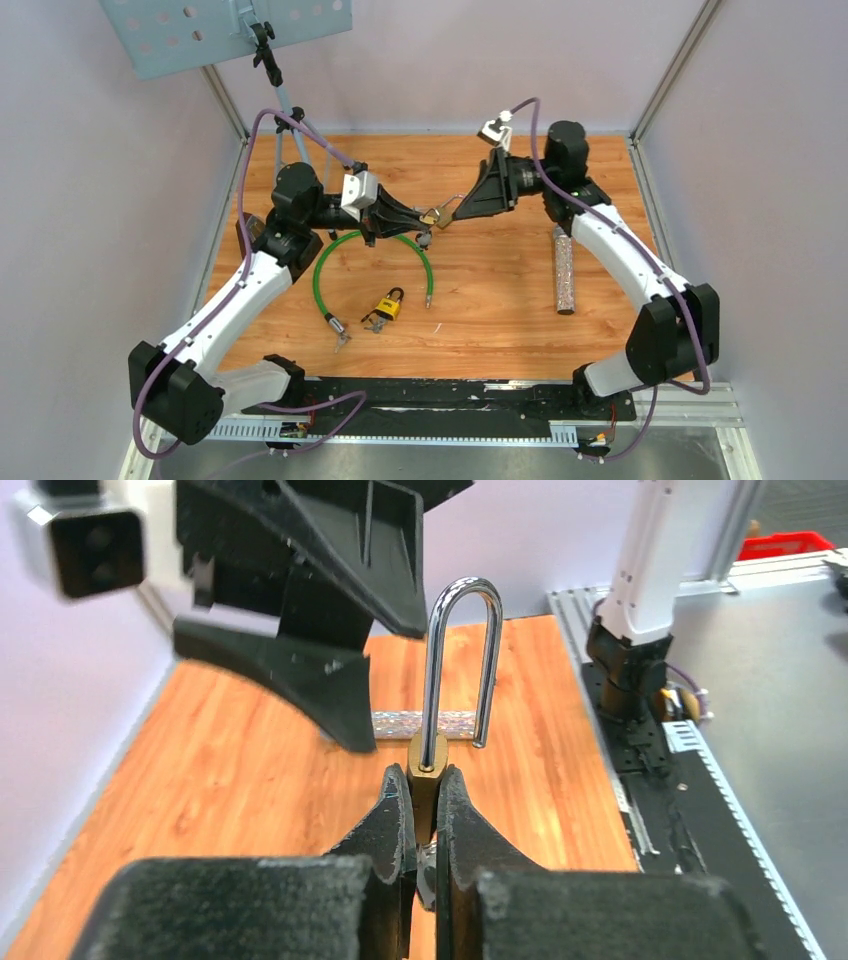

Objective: Lock with the key
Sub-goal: Pick up the lock from the center of the board, then lock the lock.

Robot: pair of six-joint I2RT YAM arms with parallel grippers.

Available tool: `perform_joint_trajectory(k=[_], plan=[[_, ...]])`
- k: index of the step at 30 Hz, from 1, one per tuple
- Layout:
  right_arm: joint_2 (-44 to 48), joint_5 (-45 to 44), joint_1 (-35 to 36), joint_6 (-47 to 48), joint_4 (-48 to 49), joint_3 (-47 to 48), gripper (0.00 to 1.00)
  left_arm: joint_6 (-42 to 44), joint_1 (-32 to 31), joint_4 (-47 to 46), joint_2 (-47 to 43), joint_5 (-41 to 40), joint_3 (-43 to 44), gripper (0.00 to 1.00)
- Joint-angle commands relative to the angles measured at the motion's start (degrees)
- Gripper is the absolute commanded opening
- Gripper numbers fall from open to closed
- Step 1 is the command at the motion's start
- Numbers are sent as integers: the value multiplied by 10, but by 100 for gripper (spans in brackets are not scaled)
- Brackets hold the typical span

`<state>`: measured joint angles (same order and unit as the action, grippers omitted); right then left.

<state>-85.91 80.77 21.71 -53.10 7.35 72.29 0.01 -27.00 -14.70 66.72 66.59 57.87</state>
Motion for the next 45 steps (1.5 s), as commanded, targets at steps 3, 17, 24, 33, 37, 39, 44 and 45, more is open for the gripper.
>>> perform_joint_trajectory(k=[3,17,24,33,37,39,44,45], plan=[[93,-73,-79,104,-41,-16,68,41,-2,23,-28,-81,4,0],[170,-400,88,466,-191,74,68,70,-2,102,-24,-128,26,0],[151,-440,134,525,-193,78,58,77,-2,114,-16,-125,35,0],[129,-420,137,528,-223,105,35,85,-2,116,-20,-128,38,0],[116,-402,137,528,-244,114,32,86,-2,111,-21,-130,41,0],[111,-396,137,528,-255,120,29,87,-2,111,-20,-131,44,0],[110,-378,136,555,-261,122,26,86,-2,110,-16,-131,49,0],[110,-371,137,563,-264,122,26,85,-2,111,-15,-130,50,0]])
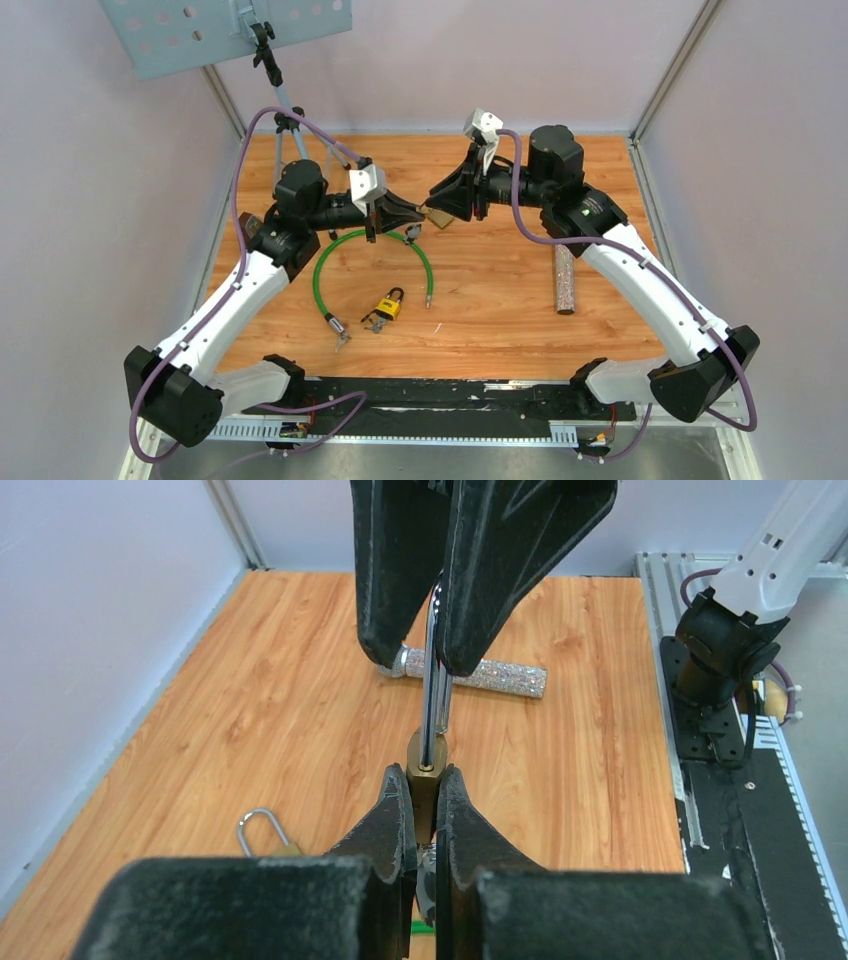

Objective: Lock with the key
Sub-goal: Lock the lock.

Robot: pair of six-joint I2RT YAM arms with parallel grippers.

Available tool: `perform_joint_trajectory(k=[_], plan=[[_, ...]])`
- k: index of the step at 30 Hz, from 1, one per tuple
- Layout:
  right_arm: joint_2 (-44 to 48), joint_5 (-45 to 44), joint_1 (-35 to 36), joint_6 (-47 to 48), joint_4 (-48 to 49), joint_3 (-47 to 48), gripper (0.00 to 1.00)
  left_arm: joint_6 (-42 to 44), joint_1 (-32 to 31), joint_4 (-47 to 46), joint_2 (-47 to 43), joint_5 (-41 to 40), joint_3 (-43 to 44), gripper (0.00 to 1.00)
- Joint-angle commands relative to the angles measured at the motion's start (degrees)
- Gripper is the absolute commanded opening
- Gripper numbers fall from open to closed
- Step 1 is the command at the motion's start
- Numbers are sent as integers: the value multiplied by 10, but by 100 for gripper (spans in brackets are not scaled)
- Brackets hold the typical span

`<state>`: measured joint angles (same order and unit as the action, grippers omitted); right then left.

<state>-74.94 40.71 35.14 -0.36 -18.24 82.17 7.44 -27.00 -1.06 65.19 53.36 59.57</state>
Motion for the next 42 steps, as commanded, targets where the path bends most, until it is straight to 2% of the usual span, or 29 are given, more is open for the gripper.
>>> perform_joint_trajectory(k=[1,3,6,9,11,13,14,15,17,22,27,30,31,33,38,42], plan=[[2,36,3,42,-13,25,25,10,-2,-25,0,2,34,0],[5,51,3,54,-21,27,21,10,-2,-24,0,4,36,0],[7,65,2,63,-27,33,0,8,-2,-24,-1,7,38,0],[11,66,3,69,-27,38,0,3,-2,-29,-4,14,39,0],[15,65,3,71,-22,42,0,-5,-2,-35,-8,15,40,11],[22,63,3,68,-6,43,0,-26,-2,-51,-14,9,38,53],[27,64,3,66,1,43,0,-33,-1,-66,-18,3,34,62],[32,66,3,64,9,44,0,-46,-1,-74,-21,-9,31,79],[40,67,2,59,21,48,0,-63,-2,-107,-29,-25,19,96],[51,67,3,43,31,66,0,-133,-2,-229,-46,-107,-26,100],[63,48,3,-16,83,63,0,-266,-2,-349,-33,-96,-43,100],[74,44,3,-50,130,46,0,-366,-2,-481,-11,-71,-49,100],[76,39,2,-59,146,43,0,-424,-2,-557,-5,-66,-50,100],[80,31,3,-78,170,38,0,-502,-2,-640,17,-61,-43,99],[84,21,3,-117,225,34,0,-615,-2,-683,60,-76,4,92],[86,13,2,-147,269,28,0,-636,-2,-699,66,-93,17,89]])
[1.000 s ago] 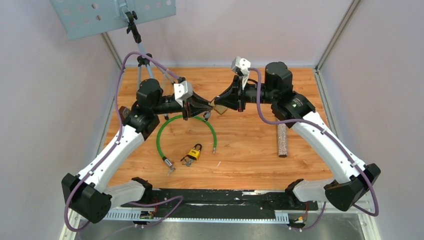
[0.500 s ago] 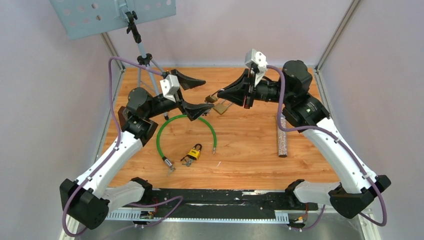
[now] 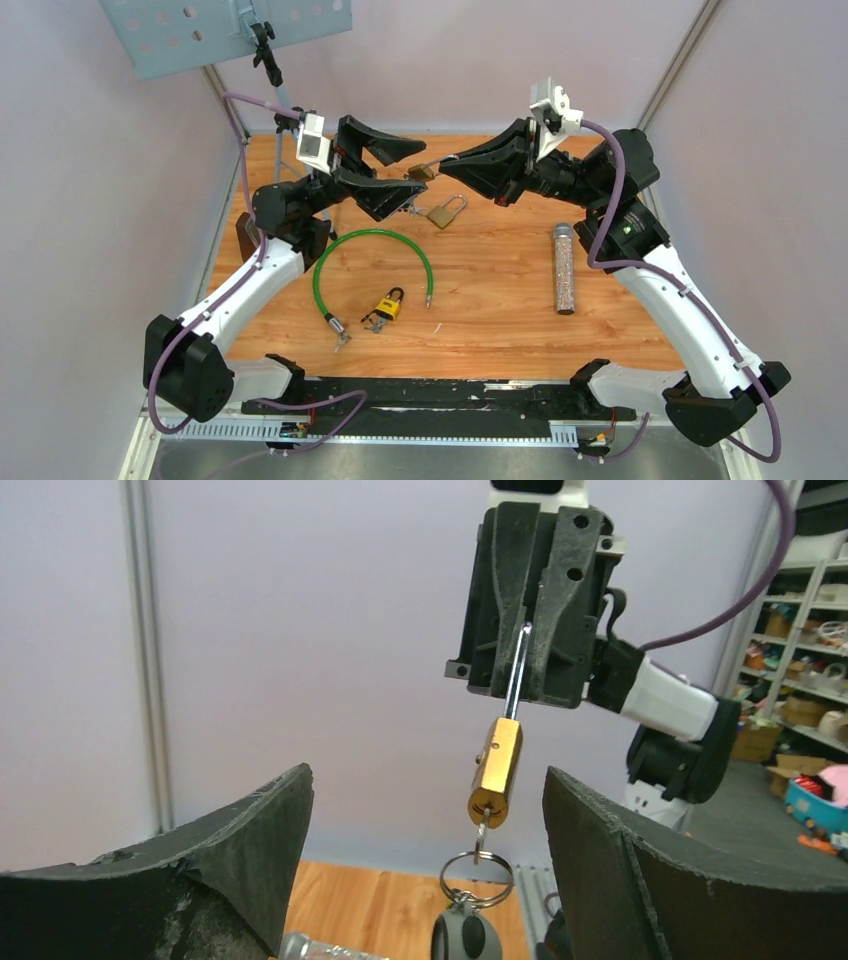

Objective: Lock with the key
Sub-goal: Lock the lock.

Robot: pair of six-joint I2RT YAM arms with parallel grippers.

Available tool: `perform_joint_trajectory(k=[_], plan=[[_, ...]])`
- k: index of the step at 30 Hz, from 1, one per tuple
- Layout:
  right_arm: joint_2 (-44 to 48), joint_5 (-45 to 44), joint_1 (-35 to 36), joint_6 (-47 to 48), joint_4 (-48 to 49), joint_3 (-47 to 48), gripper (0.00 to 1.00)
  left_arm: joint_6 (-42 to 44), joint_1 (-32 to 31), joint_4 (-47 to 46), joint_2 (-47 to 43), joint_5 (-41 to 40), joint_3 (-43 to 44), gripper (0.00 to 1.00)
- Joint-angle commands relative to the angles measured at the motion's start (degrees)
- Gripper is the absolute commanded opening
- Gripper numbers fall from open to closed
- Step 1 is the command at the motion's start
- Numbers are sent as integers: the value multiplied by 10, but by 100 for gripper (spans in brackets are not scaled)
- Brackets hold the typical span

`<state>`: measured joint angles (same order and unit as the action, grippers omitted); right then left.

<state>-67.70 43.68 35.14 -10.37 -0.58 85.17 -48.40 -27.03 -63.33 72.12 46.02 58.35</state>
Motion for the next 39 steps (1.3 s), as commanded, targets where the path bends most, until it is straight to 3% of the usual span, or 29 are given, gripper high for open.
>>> perform_joint_trajectory(k=[1,4,8,20,30,39], plan=[[13,-17,3,-55,102,-4,0,-79,-2,-81,-4,-29,27,87],[7,-17,3,-71,117,-6,0,-88,-2,-87,-5,-39,24,70],[-1,-19,2,-84,126,-7,0,-105,-2,-109,2,-40,23,59],[-19,-19,2,-109,153,-20,0,-135,-4,-160,24,-34,35,57],[-24,-22,3,-115,167,-29,0,-147,-6,-160,34,-20,37,36],[-20,-24,3,-115,180,-34,0,-147,-6,-159,35,-30,20,41]])
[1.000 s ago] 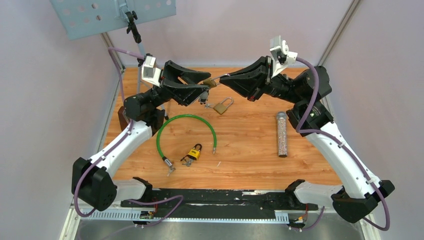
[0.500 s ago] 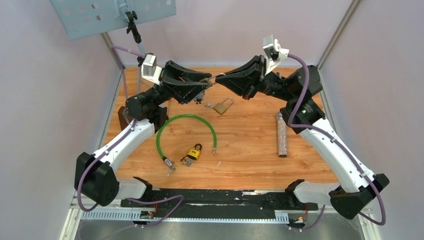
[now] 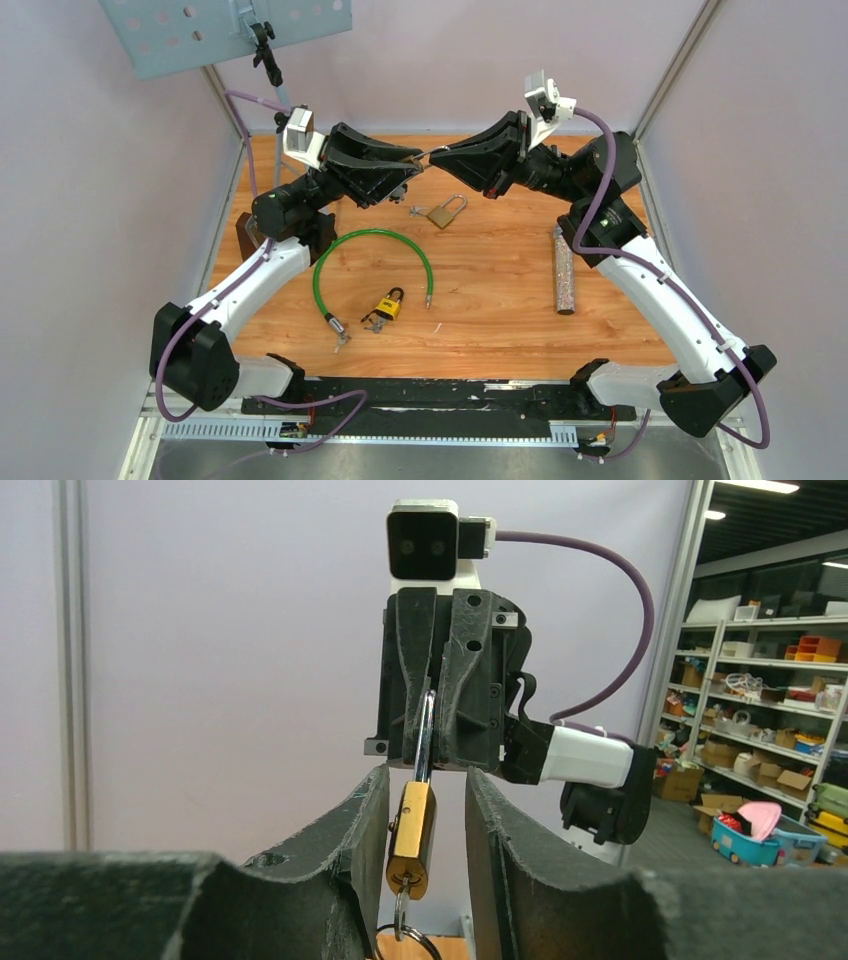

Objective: Lock with the key
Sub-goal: Lock the lock.

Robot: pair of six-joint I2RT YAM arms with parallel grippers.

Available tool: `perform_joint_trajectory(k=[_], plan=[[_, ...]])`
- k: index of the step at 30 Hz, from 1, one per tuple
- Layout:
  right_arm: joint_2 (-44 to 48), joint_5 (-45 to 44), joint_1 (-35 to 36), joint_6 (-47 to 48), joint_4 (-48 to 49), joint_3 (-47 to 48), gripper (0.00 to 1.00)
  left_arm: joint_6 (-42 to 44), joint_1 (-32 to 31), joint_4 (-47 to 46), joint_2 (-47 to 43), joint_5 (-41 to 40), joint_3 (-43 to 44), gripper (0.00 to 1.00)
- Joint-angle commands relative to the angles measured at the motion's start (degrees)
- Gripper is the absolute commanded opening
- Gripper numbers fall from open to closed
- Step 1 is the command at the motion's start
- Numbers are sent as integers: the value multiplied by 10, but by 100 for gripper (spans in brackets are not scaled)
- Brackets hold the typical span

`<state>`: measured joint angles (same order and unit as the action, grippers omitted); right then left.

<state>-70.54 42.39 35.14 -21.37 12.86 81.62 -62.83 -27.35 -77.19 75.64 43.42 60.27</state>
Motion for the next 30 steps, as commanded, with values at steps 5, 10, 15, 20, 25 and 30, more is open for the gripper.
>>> perform_joint_trajectory(k=[5,10,15,20,25,30], plan=[[10,-11,3,-4,48,-3,0,-18,-2,-32,8,-11,-5,36],[9,-16,3,-4,51,-6,0,-24,-2,-38,15,-8,-9,34],[10,-17,3,-3,50,-7,0,-25,-2,-42,17,-12,-13,25],[12,-20,3,0,47,-8,0,-21,-2,-41,18,-20,-17,23],[13,-20,2,4,42,-10,0,-22,-2,-43,18,-27,-20,34],[16,-25,1,9,39,-13,0,-21,-2,-44,16,-38,-27,33]])
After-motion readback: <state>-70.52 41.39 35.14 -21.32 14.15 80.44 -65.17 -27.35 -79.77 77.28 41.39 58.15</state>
